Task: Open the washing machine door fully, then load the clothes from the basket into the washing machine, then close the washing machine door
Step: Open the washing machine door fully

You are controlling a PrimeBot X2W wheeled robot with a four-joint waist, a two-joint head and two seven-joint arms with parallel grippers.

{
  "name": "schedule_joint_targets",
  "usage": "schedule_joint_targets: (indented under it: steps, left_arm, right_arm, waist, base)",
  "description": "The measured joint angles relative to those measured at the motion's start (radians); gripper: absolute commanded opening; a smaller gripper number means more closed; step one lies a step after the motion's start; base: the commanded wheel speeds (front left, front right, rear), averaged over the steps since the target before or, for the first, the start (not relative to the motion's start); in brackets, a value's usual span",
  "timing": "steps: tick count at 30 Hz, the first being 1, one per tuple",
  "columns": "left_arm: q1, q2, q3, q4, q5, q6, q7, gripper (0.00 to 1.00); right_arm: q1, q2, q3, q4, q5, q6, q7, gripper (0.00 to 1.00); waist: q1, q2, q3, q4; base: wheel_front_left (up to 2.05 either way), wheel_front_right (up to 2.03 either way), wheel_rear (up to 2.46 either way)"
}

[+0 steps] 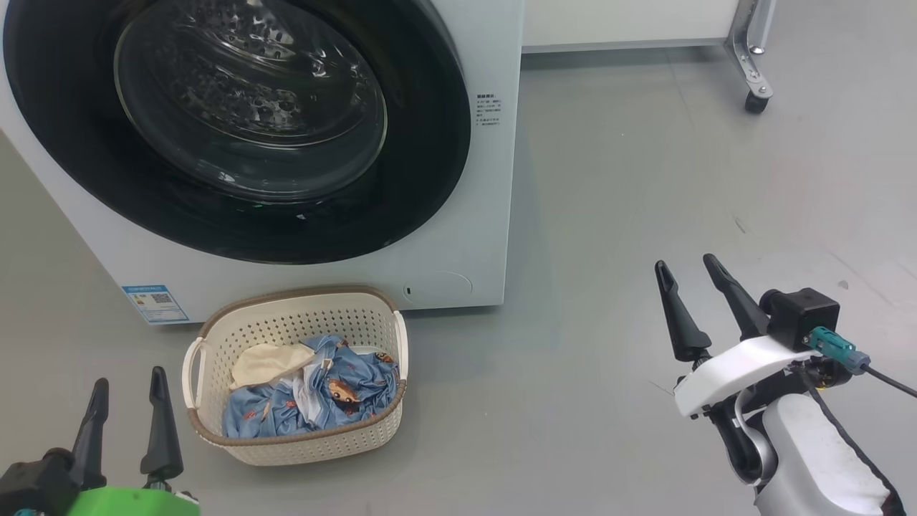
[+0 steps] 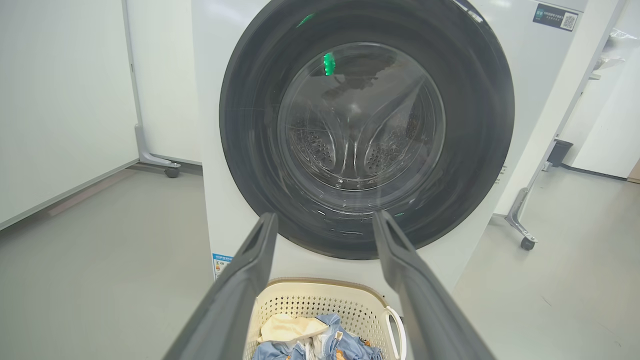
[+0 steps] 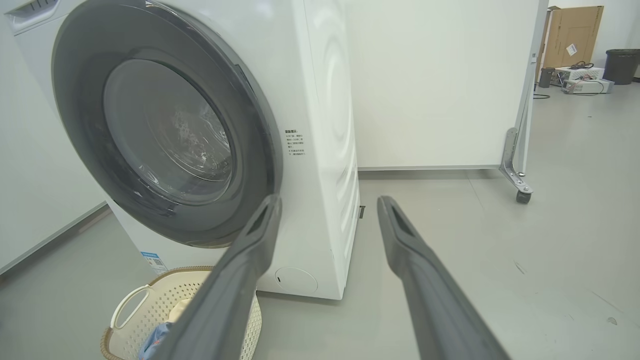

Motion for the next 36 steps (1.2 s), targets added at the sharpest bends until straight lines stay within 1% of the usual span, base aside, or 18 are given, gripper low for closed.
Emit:
schedule_joint_targets:
  steps: [6,14,19,25,26,27,28,31,36]
  left_arm:
    - [-0.001,0.0,-0.003,-0.011,0.0,-0.001,0.0,1.0]
    - [-0.029,0.0,-0.002,-0.043,0.0,-0.009,0.0,1.0]
    - [-0.045,0.0,0.001,-0.048,0.0,-0.009,0.0,1.0]
    - [-0.06,0.0,0.001,-0.06,0.002,-0.009,0.0,1.0]
    - [-0.067,0.0,0.001,-0.064,0.002,-0.009,0.0,1.0]
    - [-0.073,0.0,0.001,-0.066,0.003,-0.009,0.0,1.0]
    - [-0.084,0.0,0.001,-0.067,0.003,-0.009,0.0,1.0]
    - [-0.087,-0.002,0.0,-0.068,0.003,-0.01,0.0,1.0]
    - [-0.099,-0.005,0.0,-0.068,0.003,-0.01,0.0,1.0]
  right_arm:
    - [-0.016,-0.002,-0.02,-0.002,0.008,0.0,0.0,1.0]
    - [-0.098,-0.022,-0.053,-0.004,0.009,0.0,0.0,1.0]
    - [-0.137,-0.023,-0.077,0.0,0.046,0.0,0.0,1.0]
    - [-0.2,-0.036,-0.075,0.033,0.066,0.0,0.002,1.0]
    - [-0.212,-0.041,-0.074,0.037,0.07,0.0,0.006,0.87]
    - [-0.224,-0.045,-0.073,0.039,0.071,0.0,0.011,0.46]
    - [-0.25,-0.046,-0.071,0.041,0.089,0.0,0.015,0.0]
    - [-0.291,-0.045,-0.072,0.044,0.123,0.0,0.025,0.0]
    - [-0.355,-0.044,-0.1,0.053,0.218,0.0,0.045,0.0]
  waist:
    - [0.0,0.0,0.027,0.005]
    - [0.0,0.0,0.077,0.021]
    - [0.0,0.0,0.109,0.037]
    - [0.0,0.0,0.148,0.057]
    - [0.0,0.0,0.154,0.061]
    - [0.0,0.0,0.161,0.064]
    - [0.0,0.0,0.175,0.072]
    - [0.0,0.0,0.195,0.083]
    - [0.0,0.0,0.227,0.103]
  base:
    - [0.0,0.0,0.0]
    - [0.0,0.0,0.0]
    - [0.0,0.0,0.0]
    - [0.0,0.0,0.0]
    - [0.0,0.0,0.0]
    - [0.0,0.0,0.0]
    - [0.0,0.0,0.0]
    - [0.0,0.0,0.0]
    - [0.0,0.0,0.0]
